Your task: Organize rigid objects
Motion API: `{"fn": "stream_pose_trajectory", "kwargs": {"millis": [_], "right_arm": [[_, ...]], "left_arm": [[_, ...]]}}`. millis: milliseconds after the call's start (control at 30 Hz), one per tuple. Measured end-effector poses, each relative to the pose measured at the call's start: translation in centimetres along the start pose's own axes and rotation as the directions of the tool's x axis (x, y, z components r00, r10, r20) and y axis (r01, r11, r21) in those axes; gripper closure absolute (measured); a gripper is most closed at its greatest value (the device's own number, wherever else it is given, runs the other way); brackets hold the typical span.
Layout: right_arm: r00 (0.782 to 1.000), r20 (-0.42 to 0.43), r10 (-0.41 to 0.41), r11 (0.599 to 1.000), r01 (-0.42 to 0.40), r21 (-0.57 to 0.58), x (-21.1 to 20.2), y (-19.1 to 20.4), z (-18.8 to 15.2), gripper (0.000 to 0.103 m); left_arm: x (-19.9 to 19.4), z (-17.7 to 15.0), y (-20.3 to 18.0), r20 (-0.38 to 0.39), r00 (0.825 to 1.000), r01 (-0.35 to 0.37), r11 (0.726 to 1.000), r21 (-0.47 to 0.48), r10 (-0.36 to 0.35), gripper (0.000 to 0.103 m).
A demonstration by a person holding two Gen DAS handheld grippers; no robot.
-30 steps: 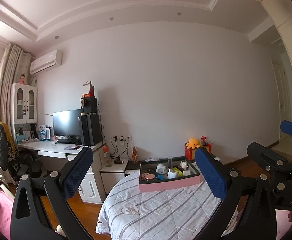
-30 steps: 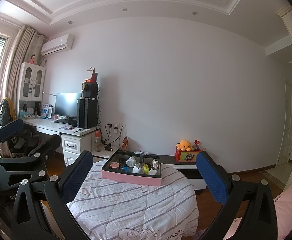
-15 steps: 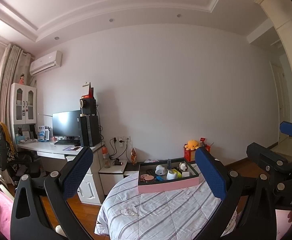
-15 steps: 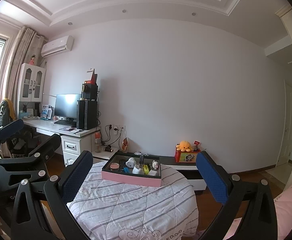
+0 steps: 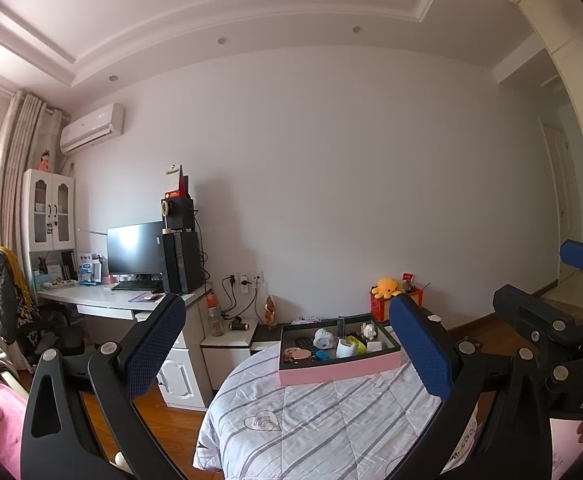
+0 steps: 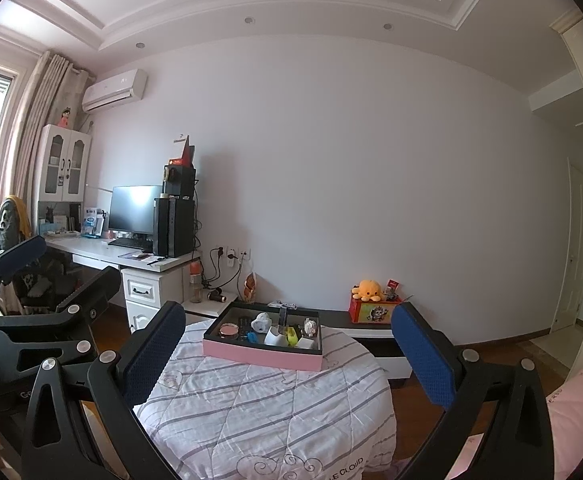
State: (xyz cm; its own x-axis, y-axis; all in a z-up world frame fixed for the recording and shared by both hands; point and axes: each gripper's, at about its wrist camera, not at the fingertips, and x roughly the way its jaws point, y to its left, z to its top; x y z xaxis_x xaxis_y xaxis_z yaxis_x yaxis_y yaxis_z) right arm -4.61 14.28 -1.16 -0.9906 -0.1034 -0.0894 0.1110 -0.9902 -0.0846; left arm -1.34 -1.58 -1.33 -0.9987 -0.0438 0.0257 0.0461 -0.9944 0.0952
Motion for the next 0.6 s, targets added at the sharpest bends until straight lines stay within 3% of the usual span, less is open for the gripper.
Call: {"fn": "stream_pose_trajectory", "kwargs": {"millis": [600], "right_arm": [[1.0,-0.001,0.002,1.0,-0.002,-0.005,0.16,0.0,0.04,0.0]], "left_arm": [[-0.37,-0.09,0.1,0.007,1.0,-0.014,1.0,0.016,0.014,0.0]]}}
